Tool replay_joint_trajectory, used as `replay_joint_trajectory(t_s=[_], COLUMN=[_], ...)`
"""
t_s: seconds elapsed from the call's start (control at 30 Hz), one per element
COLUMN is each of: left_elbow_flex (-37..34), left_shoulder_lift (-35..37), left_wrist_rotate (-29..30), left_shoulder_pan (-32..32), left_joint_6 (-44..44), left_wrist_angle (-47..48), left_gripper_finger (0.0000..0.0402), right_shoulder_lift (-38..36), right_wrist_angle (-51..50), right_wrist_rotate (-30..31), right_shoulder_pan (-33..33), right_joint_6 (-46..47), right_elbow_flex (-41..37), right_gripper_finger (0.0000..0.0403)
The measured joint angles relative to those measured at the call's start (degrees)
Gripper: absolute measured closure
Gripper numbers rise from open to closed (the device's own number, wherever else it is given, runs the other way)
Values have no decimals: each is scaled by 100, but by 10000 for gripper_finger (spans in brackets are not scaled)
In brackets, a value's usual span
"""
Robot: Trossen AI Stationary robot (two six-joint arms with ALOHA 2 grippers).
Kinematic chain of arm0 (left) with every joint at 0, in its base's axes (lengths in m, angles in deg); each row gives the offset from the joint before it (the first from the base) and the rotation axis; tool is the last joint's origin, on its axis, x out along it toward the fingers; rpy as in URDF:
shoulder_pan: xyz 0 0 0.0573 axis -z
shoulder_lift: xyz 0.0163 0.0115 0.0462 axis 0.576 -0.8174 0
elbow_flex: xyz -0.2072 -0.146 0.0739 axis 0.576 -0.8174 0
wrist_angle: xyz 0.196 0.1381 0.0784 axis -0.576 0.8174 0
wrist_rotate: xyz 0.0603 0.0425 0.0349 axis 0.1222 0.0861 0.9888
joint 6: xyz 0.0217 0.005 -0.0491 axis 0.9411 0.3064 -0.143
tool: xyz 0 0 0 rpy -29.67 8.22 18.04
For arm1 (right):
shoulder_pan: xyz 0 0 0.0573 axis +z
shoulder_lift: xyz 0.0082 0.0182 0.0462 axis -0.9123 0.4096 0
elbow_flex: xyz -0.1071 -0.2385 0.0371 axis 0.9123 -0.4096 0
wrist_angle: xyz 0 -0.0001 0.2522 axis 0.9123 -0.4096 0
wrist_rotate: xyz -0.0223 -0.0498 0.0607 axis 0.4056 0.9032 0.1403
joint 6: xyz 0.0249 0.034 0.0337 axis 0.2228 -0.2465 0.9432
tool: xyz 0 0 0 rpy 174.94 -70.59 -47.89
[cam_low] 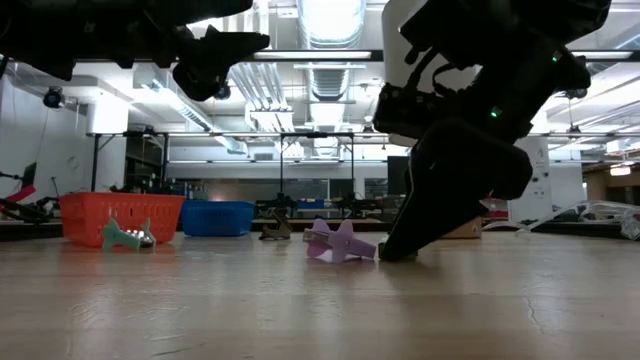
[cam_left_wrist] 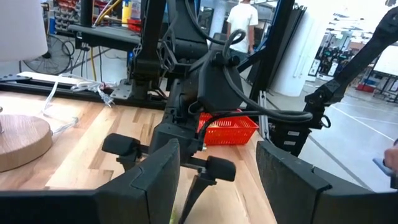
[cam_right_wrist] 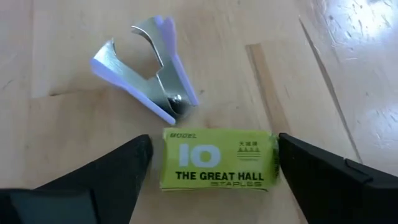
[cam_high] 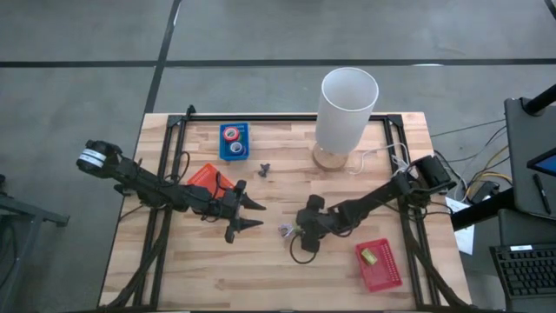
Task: Pick and place Stapler, Stapler remover, tape
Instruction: Stack the green stapler box on top of the green stapler box into the red bin
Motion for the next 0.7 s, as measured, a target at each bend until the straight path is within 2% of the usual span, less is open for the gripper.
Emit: replay_joint_trajectory(t_s=[0.43, 0.57, 0.7], left_elbow_flex=[0, 0, 0], left_shoulder_lift=[-2, -2, -2], left_wrist_rotate=[0, 0, 0], left_shoulder_pan=[2, 0, 1], left_joint_6=[-28, -28, -28], left_wrist_angle=[46, 48, 49], left_gripper_finger=[188, 188, 188], right_shoulder_lift=[-25, -127, -343], right_wrist_angle=[-84, -188, -446], right_wrist_rotate=[-306, -541, -919], right_shoulder_pan=[0, -2, 27], right_joint_6=[24, 31, 148], right_elbow_flex=[24, 12, -4], right_gripper_finger=[153, 169, 169])
